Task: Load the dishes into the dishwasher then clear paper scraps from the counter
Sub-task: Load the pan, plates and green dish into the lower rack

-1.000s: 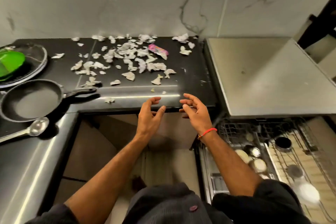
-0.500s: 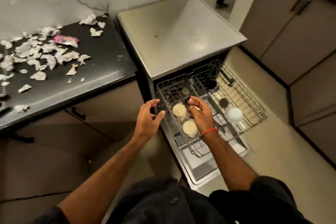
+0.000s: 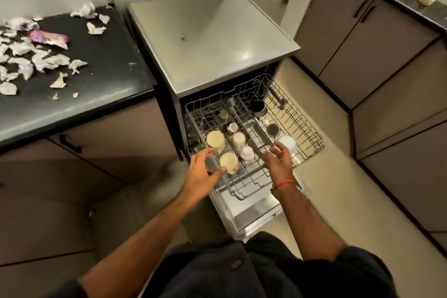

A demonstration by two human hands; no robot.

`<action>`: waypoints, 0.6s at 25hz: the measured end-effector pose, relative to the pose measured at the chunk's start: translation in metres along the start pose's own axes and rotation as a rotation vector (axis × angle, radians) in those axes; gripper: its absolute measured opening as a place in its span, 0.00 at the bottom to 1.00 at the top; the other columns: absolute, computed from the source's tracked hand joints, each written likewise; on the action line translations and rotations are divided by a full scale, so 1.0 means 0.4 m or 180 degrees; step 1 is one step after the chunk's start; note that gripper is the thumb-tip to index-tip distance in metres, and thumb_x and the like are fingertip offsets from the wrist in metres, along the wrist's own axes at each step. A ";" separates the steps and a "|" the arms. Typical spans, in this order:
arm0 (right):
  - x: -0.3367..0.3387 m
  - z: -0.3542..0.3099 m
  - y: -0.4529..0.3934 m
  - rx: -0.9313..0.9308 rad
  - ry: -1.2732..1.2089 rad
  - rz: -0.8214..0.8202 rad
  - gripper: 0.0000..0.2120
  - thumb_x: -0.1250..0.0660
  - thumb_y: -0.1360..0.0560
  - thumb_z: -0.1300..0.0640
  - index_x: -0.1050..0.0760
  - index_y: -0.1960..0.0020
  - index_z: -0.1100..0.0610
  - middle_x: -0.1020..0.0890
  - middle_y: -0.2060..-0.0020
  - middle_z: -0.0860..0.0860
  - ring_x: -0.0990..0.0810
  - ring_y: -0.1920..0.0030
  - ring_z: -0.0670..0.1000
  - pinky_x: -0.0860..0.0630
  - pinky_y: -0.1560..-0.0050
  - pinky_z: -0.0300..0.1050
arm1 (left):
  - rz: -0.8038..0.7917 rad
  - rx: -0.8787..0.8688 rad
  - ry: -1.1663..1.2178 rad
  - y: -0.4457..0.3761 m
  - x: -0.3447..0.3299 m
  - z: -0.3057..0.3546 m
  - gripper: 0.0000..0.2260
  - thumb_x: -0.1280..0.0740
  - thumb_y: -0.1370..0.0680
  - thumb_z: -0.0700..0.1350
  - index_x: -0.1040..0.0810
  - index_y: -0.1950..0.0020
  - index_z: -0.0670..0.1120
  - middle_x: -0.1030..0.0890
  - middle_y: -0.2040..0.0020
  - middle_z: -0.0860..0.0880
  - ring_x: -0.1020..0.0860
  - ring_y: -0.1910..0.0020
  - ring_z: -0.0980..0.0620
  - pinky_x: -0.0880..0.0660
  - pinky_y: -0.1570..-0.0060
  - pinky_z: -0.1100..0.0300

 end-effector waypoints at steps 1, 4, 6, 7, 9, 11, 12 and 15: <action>0.003 -0.007 -0.021 -0.0057 -0.0024 -0.0028 0.20 0.33 0.24 0.63 0.28 0.34 0.49 0.25 0.39 0.53 0.23 0.43 0.54 0.23 0.41 0.53 | -0.0038 0.0093 -0.0018 0.001 -0.007 0.000 0.27 0.26 0.24 0.50 0.32 0.28 0.55 0.34 0.30 0.48 0.22 0.54 0.72 0.22 0.53 0.69; 0.033 -0.030 -0.099 -0.0147 0.0053 -0.0215 0.22 0.32 0.25 0.62 0.30 0.34 0.47 0.25 0.38 0.52 0.23 0.42 0.52 0.22 0.40 0.55 | 0.0144 0.0201 -0.0098 -0.027 -0.048 0.003 0.29 0.25 0.25 0.50 0.33 0.27 0.55 0.35 0.29 0.47 0.18 0.59 0.57 0.21 0.56 0.67; 0.078 -0.029 -0.164 -0.0150 0.0167 -0.0262 0.22 0.31 0.26 0.61 0.30 0.35 0.47 0.25 0.38 0.52 0.23 0.43 0.52 0.23 0.40 0.55 | 0.0292 0.0423 -0.0089 -0.067 -0.107 -0.002 0.31 0.24 0.26 0.51 0.33 0.27 0.54 0.35 0.29 0.46 0.18 0.56 0.54 0.20 0.48 0.61; 0.108 -0.023 -0.200 -0.0162 0.0226 -0.0339 0.22 0.31 0.26 0.61 0.30 0.36 0.46 0.25 0.37 0.52 0.22 0.44 0.51 0.23 0.41 0.53 | 0.0362 0.0564 -0.0078 -0.086 -0.146 -0.007 0.32 0.23 0.27 0.52 0.33 0.27 0.54 0.36 0.30 0.45 0.18 0.52 0.51 0.20 0.43 0.54; 0.190 -0.008 -0.288 -0.0177 0.0484 -0.0549 0.23 0.30 0.25 0.62 0.31 0.35 0.46 0.26 0.36 0.53 0.23 0.46 0.51 0.23 0.44 0.48 | 0.0591 0.0837 -0.0034 -0.116 -0.255 -0.012 0.34 0.22 0.29 0.54 0.33 0.27 0.52 0.36 0.30 0.46 0.21 0.42 0.44 0.24 0.36 0.47; 0.273 0.003 -0.370 -0.0134 0.0766 -0.0847 0.27 0.29 0.26 0.63 0.33 0.31 0.48 0.28 0.34 0.54 0.24 0.47 0.50 0.24 0.46 0.44 | 0.0826 0.1068 0.0002 -0.137 -0.365 -0.001 0.36 0.22 0.30 0.54 0.33 0.26 0.49 0.37 0.30 0.44 0.26 0.35 0.43 0.29 0.31 0.50; 0.309 0.013 -0.409 -0.0095 0.0929 -0.0965 0.32 0.28 0.27 0.64 0.36 0.29 0.50 0.30 0.33 0.54 0.25 0.45 0.49 0.25 0.43 0.43 | 0.0886 0.1172 -0.0051 -0.146 -0.418 0.006 0.37 0.22 0.30 0.55 0.33 0.26 0.48 0.38 0.30 0.43 0.29 0.32 0.43 0.31 0.29 0.51; 0.386 0.055 -0.511 -0.0176 0.1263 -0.1126 0.48 0.24 0.32 0.67 0.48 0.22 0.53 0.44 0.28 0.50 0.39 0.32 0.47 0.38 0.33 0.41 | 0.0807 0.1442 -0.0662 -0.169 -0.546 0.017 0.45 0.23 0.33 0.64 0.40 0.23 0.53 0.47 0.22 0.43 0.40 0.25 0.38 0.38 0.27 0.41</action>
Point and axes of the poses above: each hand's wrist, its own y-axis away from the middle knuckle, its own x-axis out of the back of the hand, z = x × y, the point moved 1 cm from there along -y, towards the middle knuckle
